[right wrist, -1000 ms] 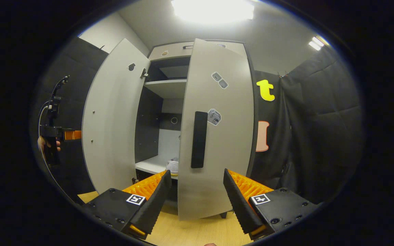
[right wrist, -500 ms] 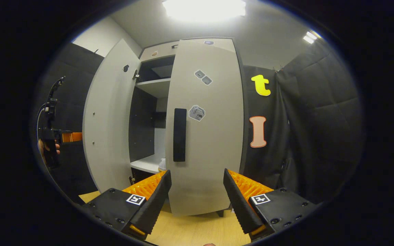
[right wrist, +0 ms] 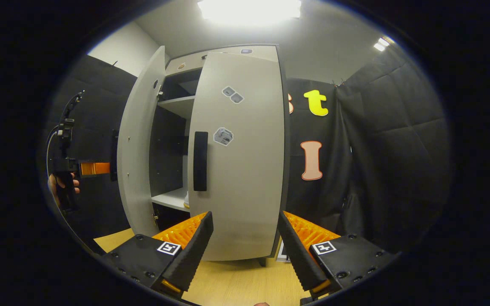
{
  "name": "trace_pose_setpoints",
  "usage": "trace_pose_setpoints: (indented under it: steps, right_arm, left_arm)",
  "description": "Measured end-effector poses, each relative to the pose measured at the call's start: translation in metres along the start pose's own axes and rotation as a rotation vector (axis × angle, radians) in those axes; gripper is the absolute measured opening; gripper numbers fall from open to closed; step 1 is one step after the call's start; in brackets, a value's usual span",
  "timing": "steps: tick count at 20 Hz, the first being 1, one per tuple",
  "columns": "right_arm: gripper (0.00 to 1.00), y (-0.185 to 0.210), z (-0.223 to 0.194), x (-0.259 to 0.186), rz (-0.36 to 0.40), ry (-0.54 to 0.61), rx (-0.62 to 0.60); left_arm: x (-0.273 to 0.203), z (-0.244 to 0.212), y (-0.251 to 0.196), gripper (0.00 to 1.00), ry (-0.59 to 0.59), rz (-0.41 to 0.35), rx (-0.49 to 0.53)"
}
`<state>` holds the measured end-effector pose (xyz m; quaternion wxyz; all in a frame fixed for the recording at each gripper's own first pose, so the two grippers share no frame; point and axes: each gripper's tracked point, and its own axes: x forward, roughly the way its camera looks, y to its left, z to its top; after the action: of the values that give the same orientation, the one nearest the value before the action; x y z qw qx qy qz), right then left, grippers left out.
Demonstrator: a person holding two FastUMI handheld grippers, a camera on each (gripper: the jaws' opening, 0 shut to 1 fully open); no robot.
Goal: Grab one shoe with the right hand and put it into the shoe cabinet, grab the other shoe with the left hand and put it into the shoe cabinet; then close the right door with the right hand and the left door with the left hand.
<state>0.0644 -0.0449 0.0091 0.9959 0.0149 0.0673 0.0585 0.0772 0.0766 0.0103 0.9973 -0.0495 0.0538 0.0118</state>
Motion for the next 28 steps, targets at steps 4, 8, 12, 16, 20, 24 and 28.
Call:
trace_pose_setpoints:
  steps: [4,8,12,16,20,24,28]
  right_arm:
    - [0.96,-0.021,-0.002,-0.007,-0.024,0.002,-0.002]
    - [0.96,-0.038,-0.006,-0.010,-0.023,0.011,0.008]
    - [0.96,-0.046,-0.008,-0.010,-0.001,0.011,0.021]
    - [0.94,-0.041,-0.007,-0.014,0.011,0.003,0.028]
    - [0.96,-0.025,0.003,-0.025,0.003,-0.020,0.039]
    - [0.96,-0.002,0.013,-0.043,-0.001,-0.036,0.029]
    - [0.96,0.019,0.021,-0.062,-0.004,-0.058,0.010]
  left_arm:
    - [0.015,-0.004,-0.029,0.94,0.002,-0.028,0.018]
    - [0.019,-0.009,-0.052,0.94,0.020,-0.034,0.026]
    - [0.002,-0.018,-0.062,0.94,0.027,-0.026,0.048]
    - [-0.022,-0.019,-0.057,0.94,0.031,-0.029,0.069]
    - [-0.045,-0.011,-0.042,0.94,0.014,-0.041,0.078]
    - [-0.069,-0.004,-0.022,0.94,-0.002,-0.054,0.082]
    - [-0.099,0.006,-0.003,0.94,-0.025,-0.059,0.101]
